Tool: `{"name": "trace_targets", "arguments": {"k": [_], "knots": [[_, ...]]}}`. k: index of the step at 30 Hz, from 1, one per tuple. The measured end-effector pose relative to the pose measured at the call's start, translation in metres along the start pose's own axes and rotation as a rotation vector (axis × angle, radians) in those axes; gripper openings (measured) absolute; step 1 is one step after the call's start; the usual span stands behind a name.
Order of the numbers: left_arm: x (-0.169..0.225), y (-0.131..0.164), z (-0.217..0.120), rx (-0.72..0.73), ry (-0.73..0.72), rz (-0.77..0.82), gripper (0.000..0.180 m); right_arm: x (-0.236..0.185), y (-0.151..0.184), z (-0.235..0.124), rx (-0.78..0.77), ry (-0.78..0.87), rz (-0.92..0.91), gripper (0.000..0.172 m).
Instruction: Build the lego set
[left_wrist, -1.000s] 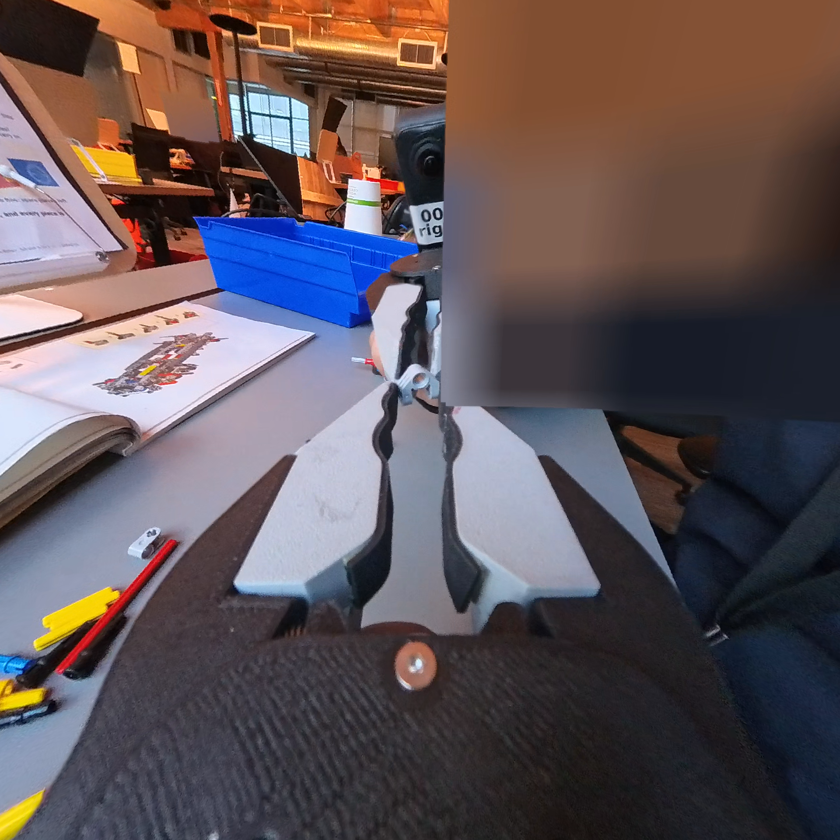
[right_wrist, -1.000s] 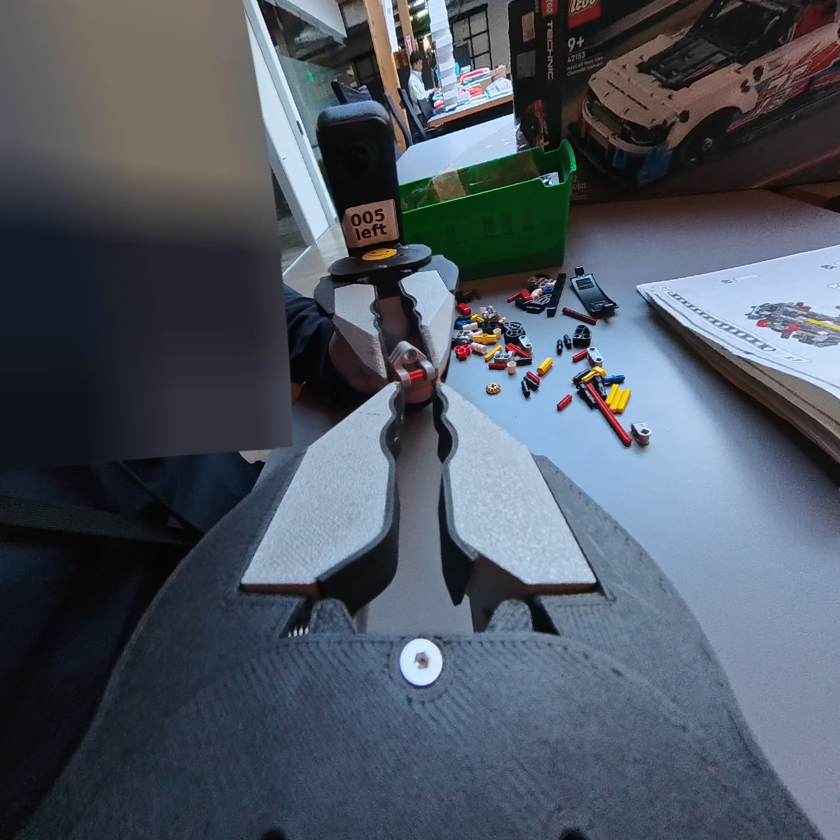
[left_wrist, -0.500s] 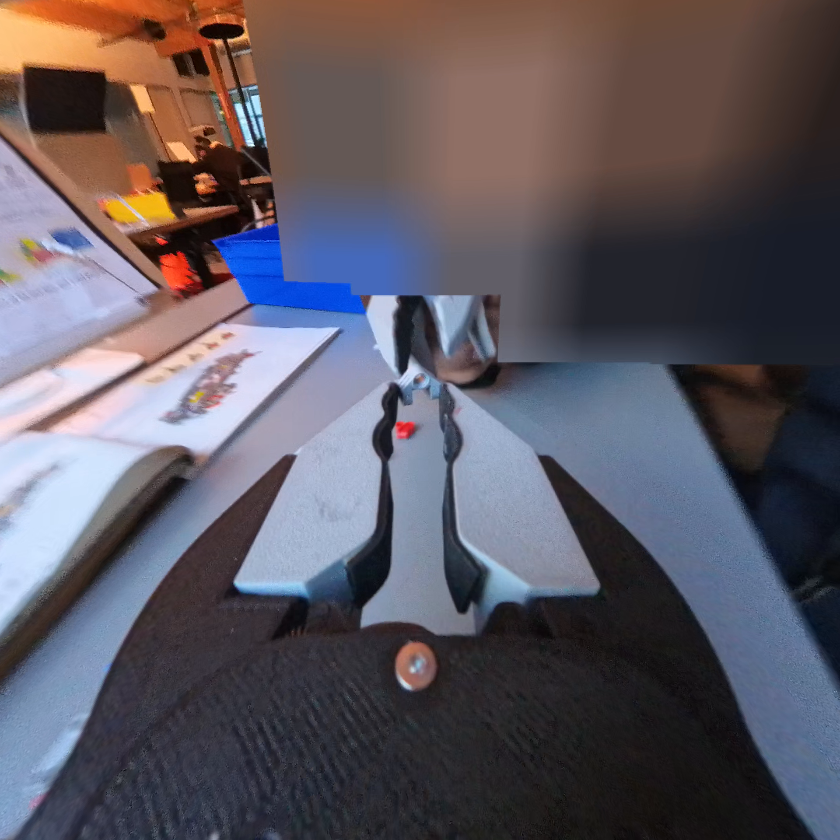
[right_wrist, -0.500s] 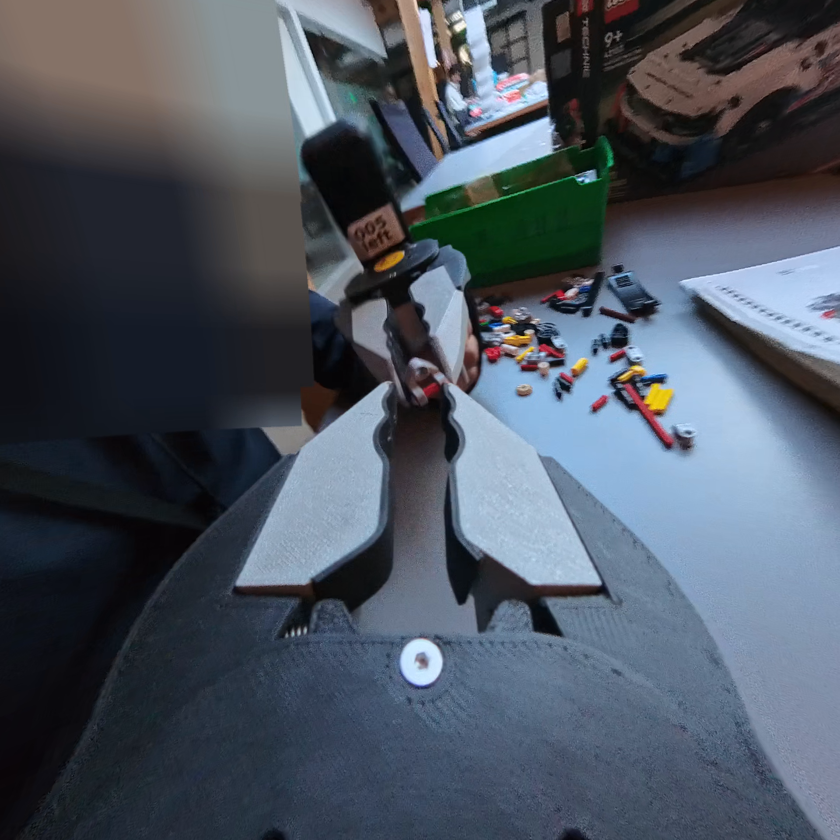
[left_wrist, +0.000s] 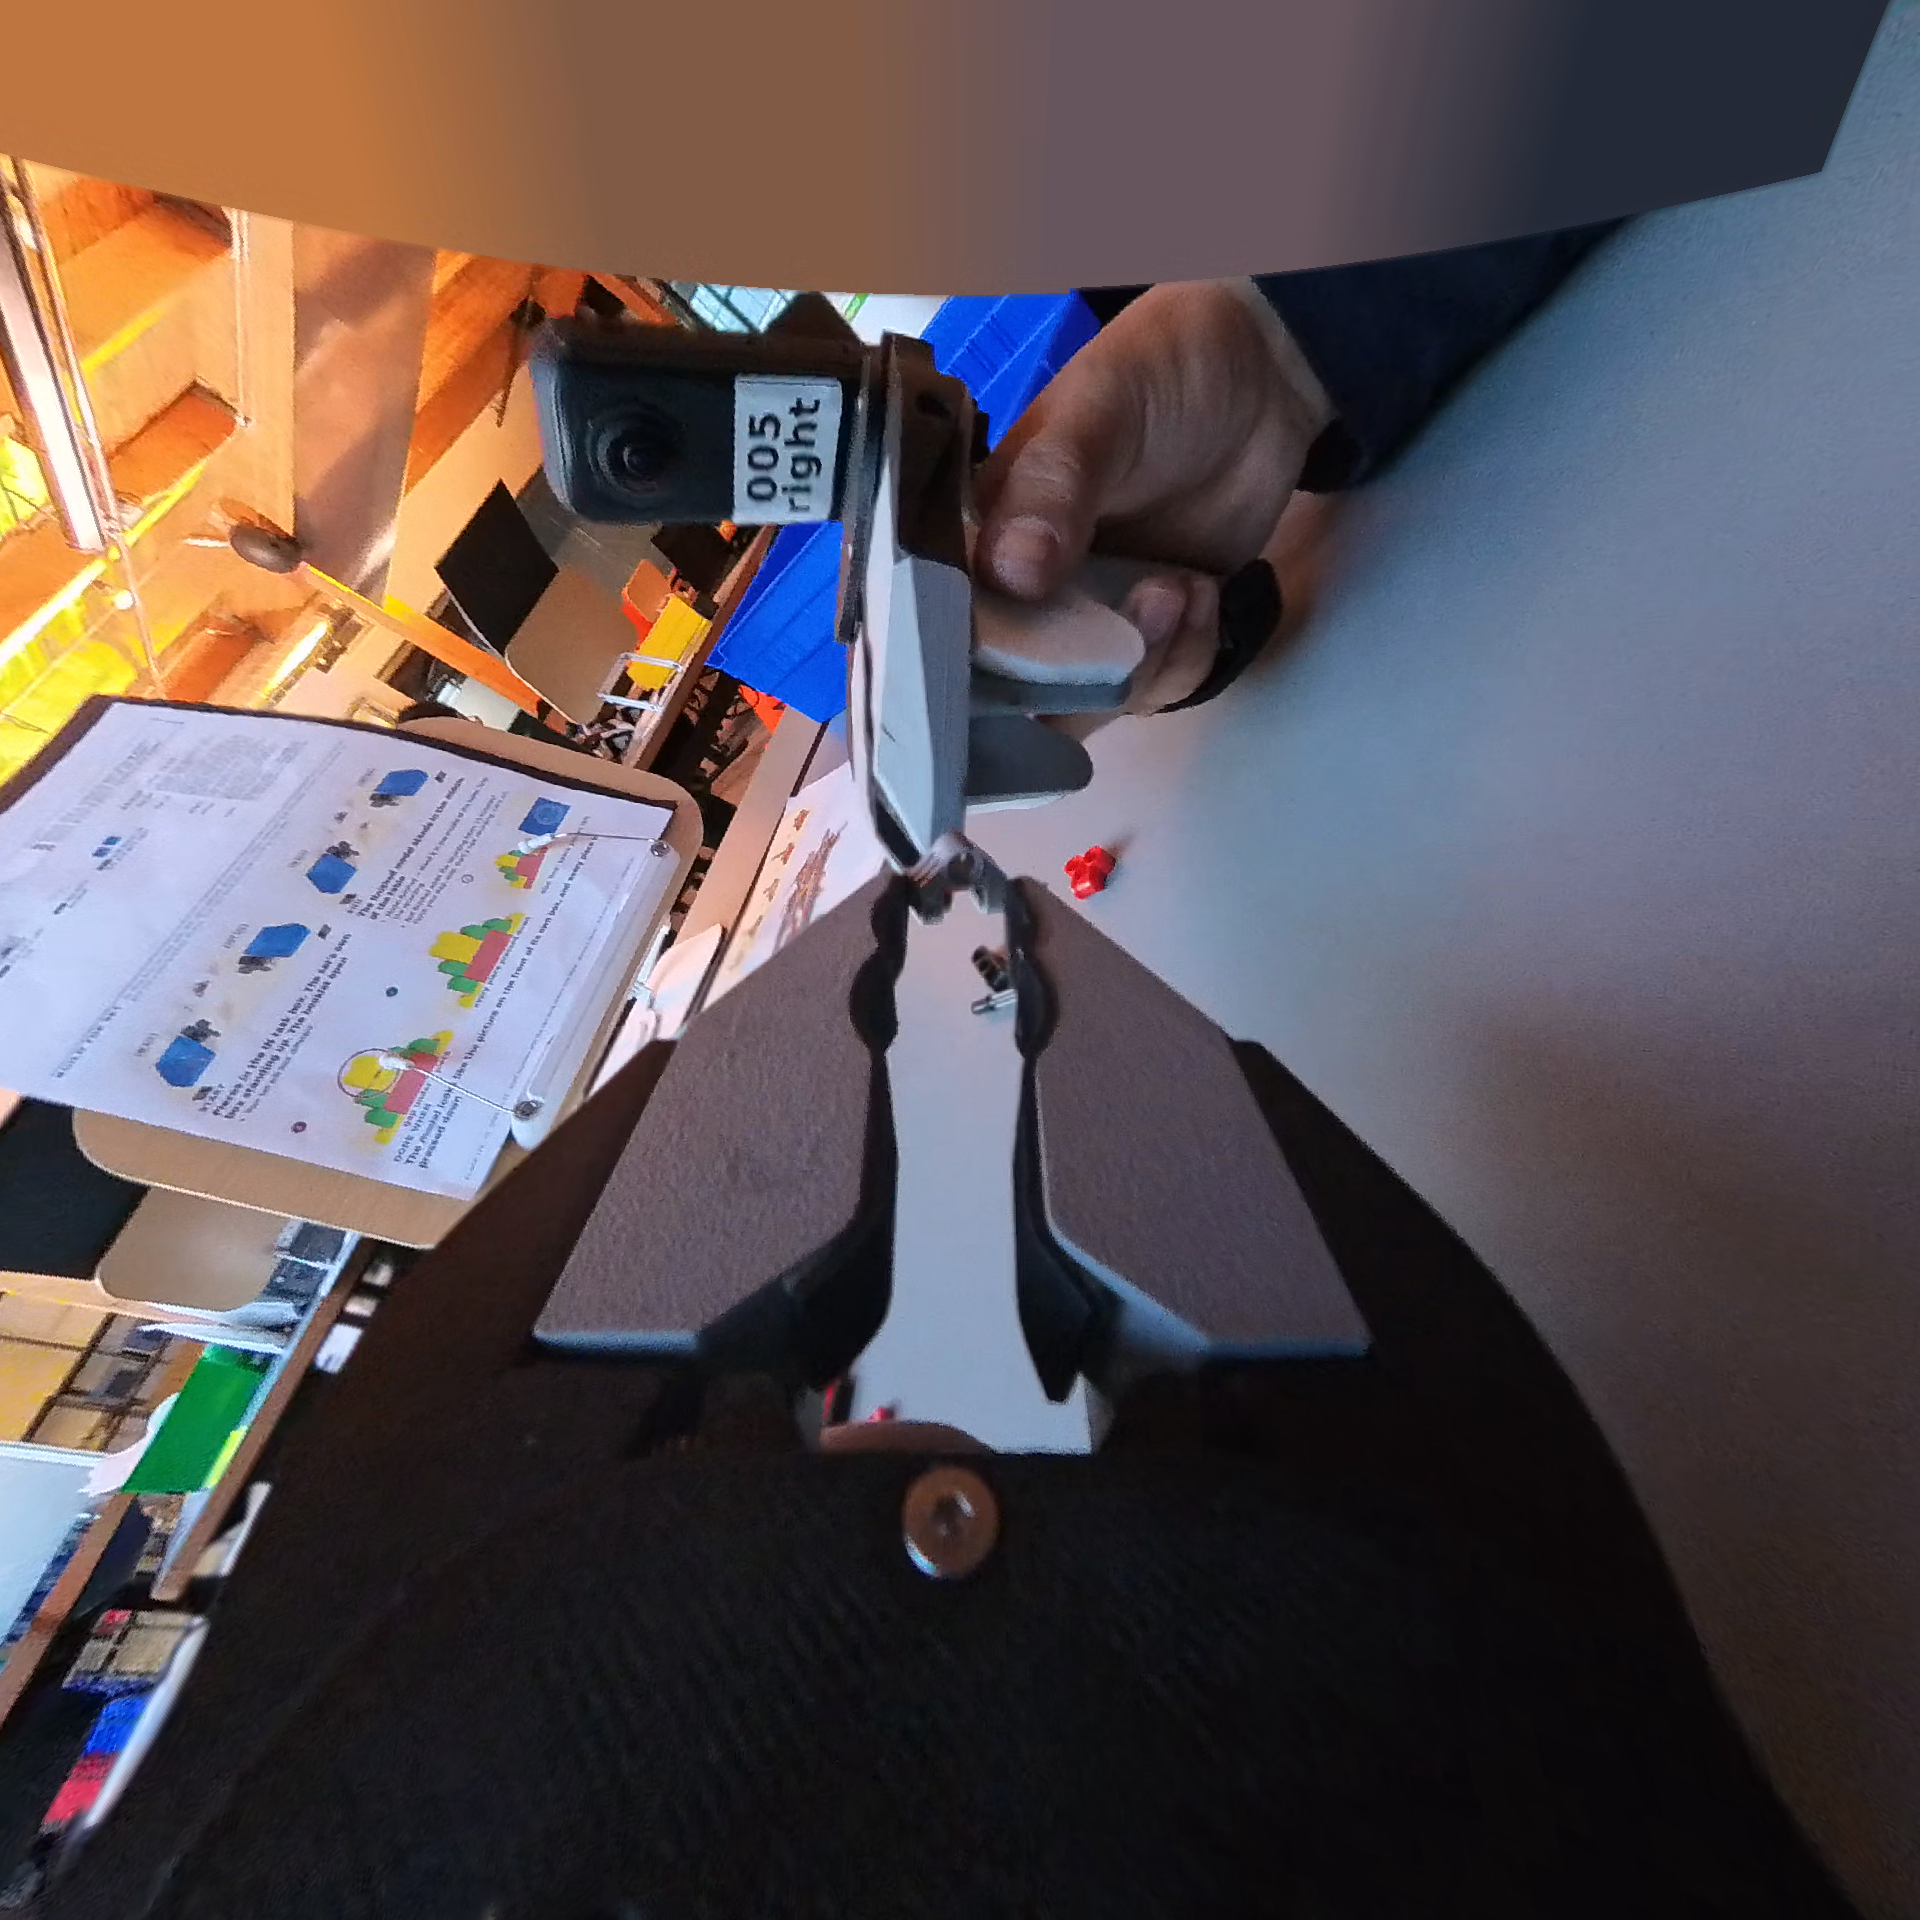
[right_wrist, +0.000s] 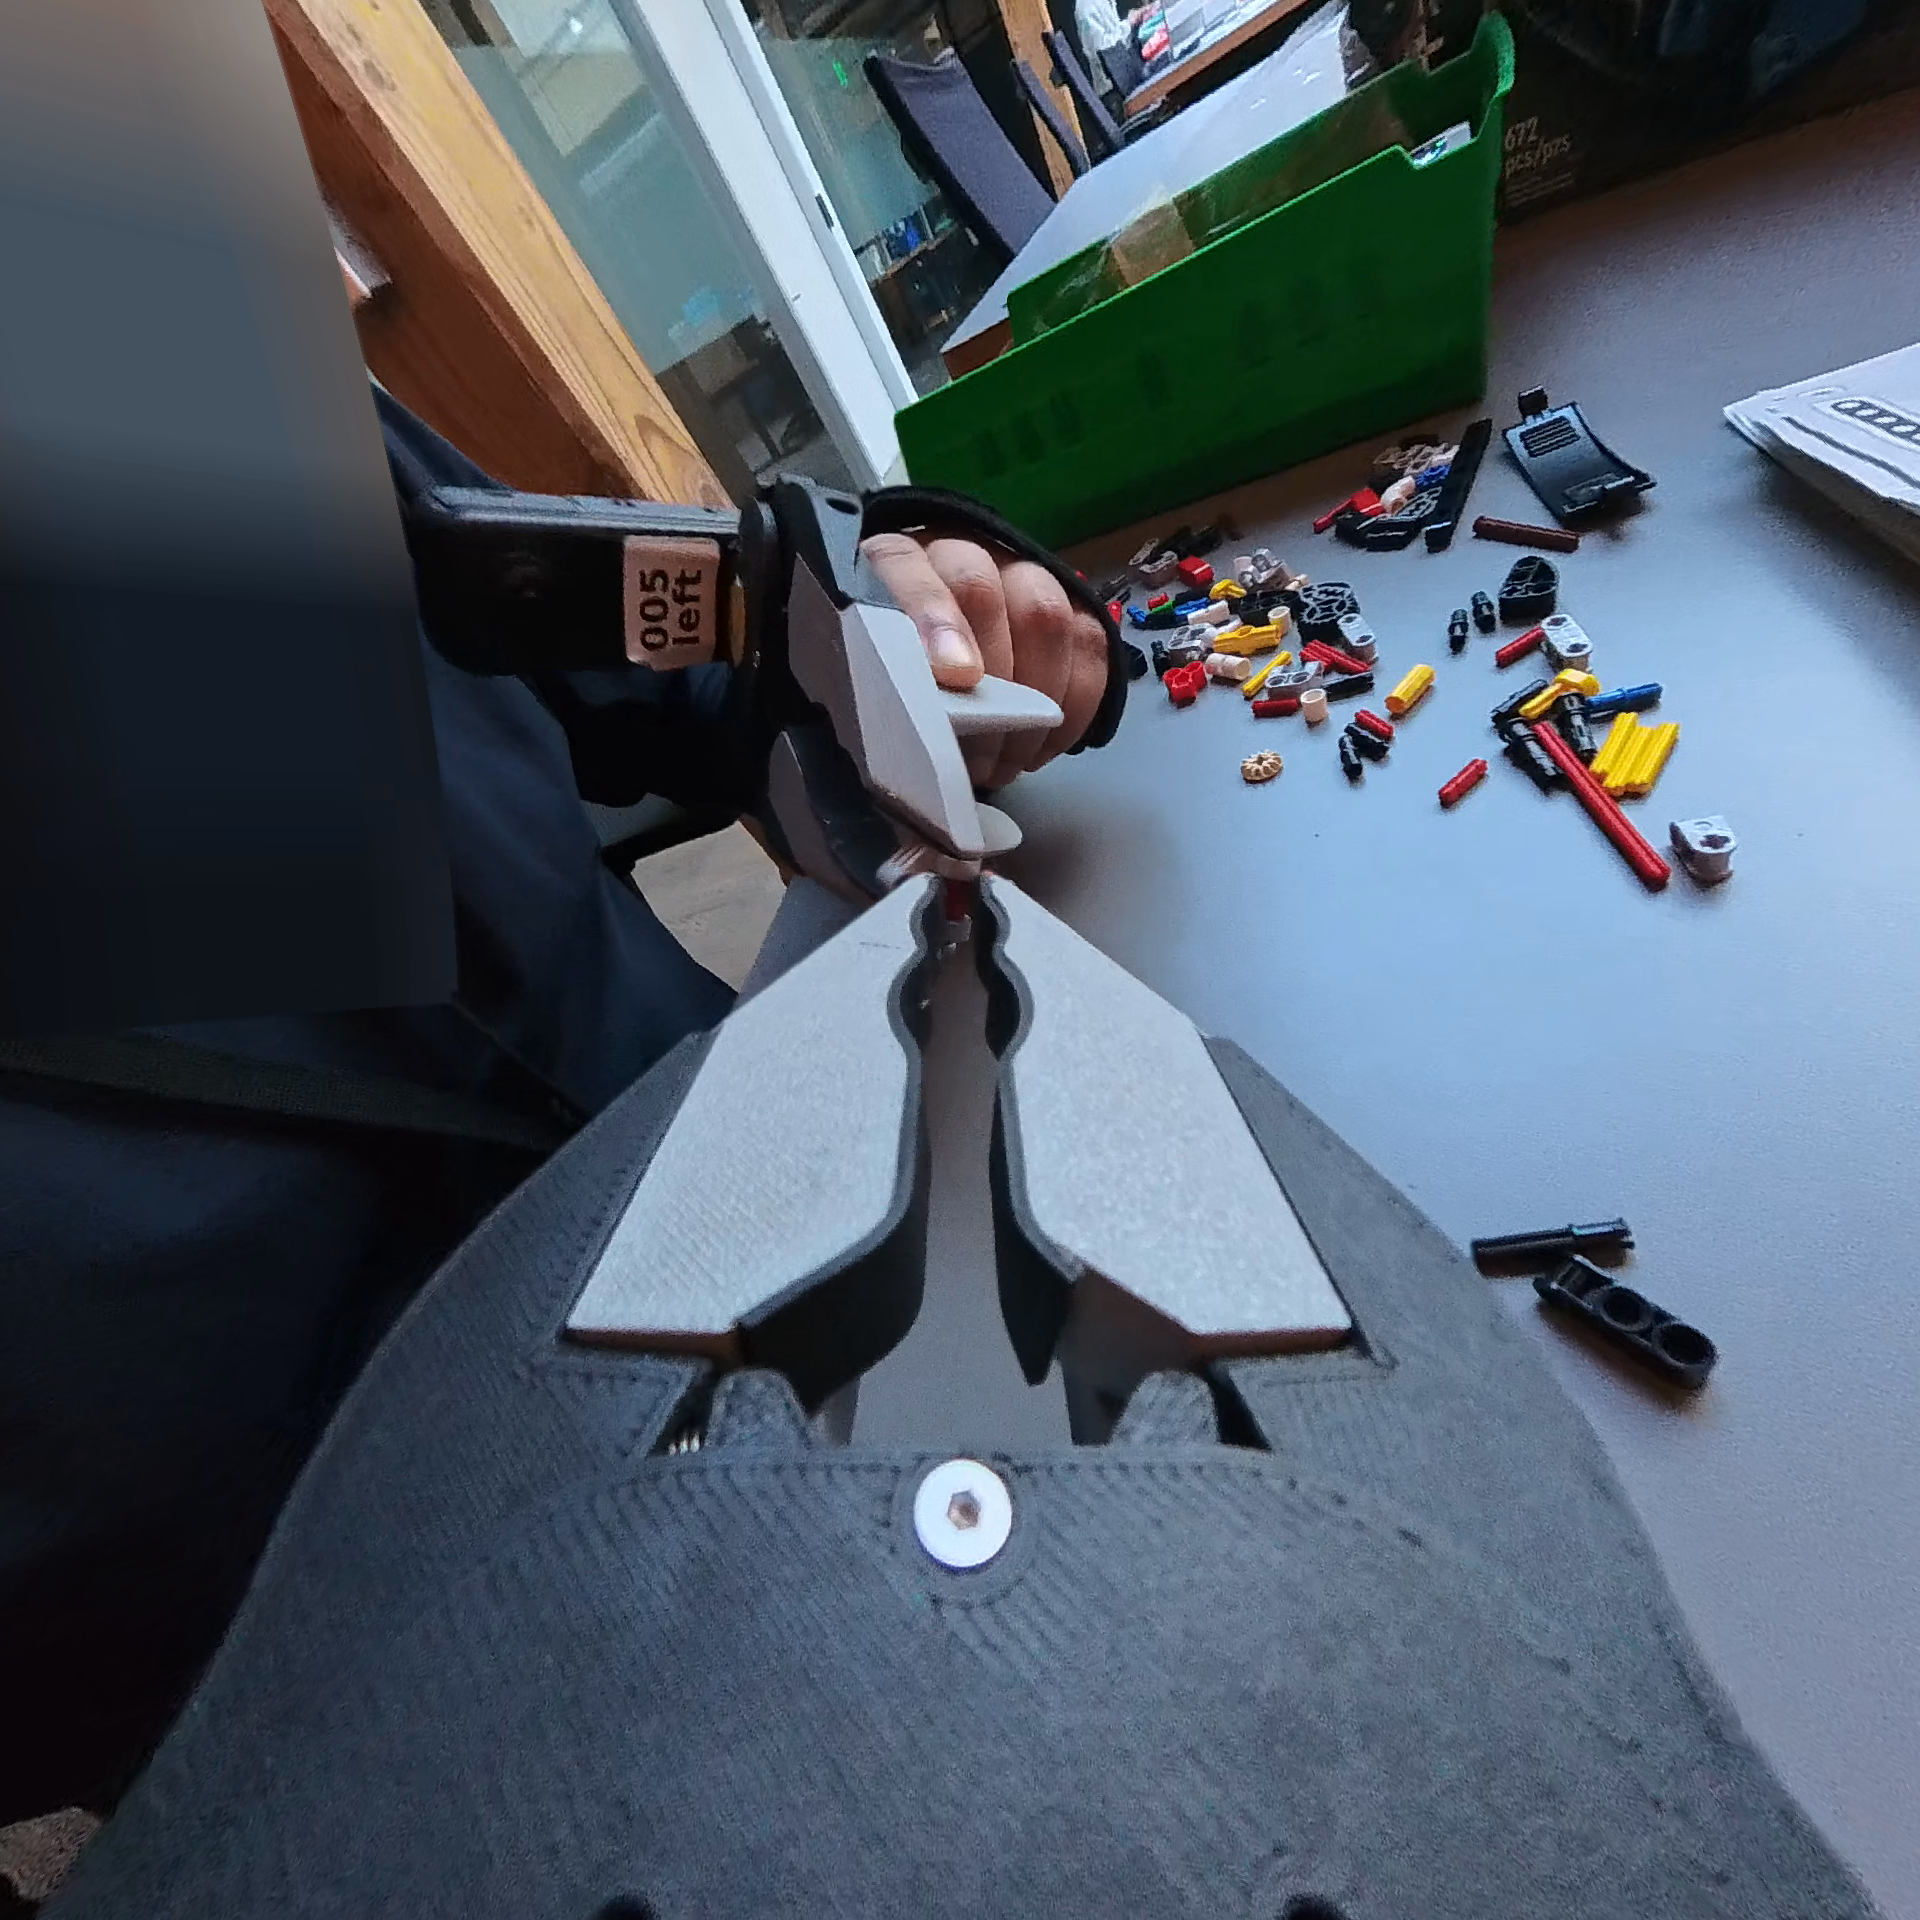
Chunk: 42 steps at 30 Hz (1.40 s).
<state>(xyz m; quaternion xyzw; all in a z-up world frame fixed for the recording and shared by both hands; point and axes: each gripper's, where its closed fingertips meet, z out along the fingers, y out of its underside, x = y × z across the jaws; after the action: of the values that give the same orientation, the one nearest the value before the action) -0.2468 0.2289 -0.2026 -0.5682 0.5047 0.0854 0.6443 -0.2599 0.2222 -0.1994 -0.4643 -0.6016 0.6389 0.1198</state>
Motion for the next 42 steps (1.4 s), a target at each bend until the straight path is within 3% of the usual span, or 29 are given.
{"name": "trace_targets", "arguments": {"k": [3,8,16,19,24,34,42], "knots": [[-0.005,0.011,0.004,-0.055,-0.008,-0.101,0.020,0.008,-0.002,-0.002,0.001,0.086,-0.103,0.000],[-0.013,0.023,0.006,-0.076,0.037,-0.467,0.033,0.022,-0.016,-0.017,0.063,0.264,-0.263,0.000],[-0.017,0.009,0.009,0.085,0.264,-1.055,0.032,0.028,-0.025,-0.020,0.032,0.567,-0.648,0.000],[-0.020,0.010,0.010,0.096,0.254,-1.083,0.029,0.028,-0.027,-0.017,0.029,0.613,-0.702,0.000],[-0.030,0.012,0.007,0.111,0.165,-1.032,0.005,0.029,-0.030,-0.014,0.051,0.652,-0.713,0.000],[-0.035,0.006,0.009,0.213,0.230,-1.190,0.013,0.027,-0.034,-0.017,0.088,0.669,-0.723,0.000],[-0.033,0.008,0.012,0.174,0.214,-1.152,0.024,0.020,-0.038,-0.018,0.125,0.657,-0.743,0.000]]}}
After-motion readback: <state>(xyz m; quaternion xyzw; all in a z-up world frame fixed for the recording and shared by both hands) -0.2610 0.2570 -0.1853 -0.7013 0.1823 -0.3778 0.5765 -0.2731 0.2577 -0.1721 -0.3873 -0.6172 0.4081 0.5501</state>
